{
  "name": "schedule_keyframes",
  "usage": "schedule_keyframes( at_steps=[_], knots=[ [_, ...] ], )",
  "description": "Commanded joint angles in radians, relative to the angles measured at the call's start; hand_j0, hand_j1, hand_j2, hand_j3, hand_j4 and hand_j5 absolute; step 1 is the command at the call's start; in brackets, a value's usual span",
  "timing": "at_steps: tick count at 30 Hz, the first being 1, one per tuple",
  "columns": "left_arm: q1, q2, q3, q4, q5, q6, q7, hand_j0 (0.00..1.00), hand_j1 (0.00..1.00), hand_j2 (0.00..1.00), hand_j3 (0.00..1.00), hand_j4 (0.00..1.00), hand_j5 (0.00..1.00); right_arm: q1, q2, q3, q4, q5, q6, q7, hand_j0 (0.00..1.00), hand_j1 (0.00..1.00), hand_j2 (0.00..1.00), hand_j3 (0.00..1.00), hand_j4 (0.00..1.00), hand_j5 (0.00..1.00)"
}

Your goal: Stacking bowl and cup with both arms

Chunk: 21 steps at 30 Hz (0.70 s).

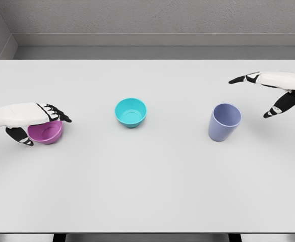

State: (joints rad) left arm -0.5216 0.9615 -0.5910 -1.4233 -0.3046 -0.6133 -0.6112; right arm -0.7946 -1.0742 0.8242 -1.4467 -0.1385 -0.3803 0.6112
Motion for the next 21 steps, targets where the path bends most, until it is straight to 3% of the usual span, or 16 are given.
schedule_keyframes(
  at_steps=[1,10,21],
  knots=[
    [0.000,-0.004,0.000,0.003,0.001,0.002,0.000,1.00,1.00,1.00,1.00,1.00,1.00,-0.002,0.000,0.001,-0.003,0.019,0.001,0.000,1.00,1.00,1.00,1.00,1.00,1.00],
    [-0.002,-0.012,0.000,0.020,-0.010,0.002,0.000,1.00,1.00,1.00,1.00,1.00,1.00,-0.003,0.010,0.003,-0.029,0.169,-0.011,0.000,1.00,1.00,1.00,1.00,1.00,1.00],
    [-0.003,-0.023,0.000,0.021,-0.027,0.002,0.000,1.00,1.00,1.00,1.00,1.00,1.00,-0.003,0.011,0.006,-0.049,0.168,-0.016,0.000,1.00,1.00,1.00,1.00,1.00,1.00]
  ],
)
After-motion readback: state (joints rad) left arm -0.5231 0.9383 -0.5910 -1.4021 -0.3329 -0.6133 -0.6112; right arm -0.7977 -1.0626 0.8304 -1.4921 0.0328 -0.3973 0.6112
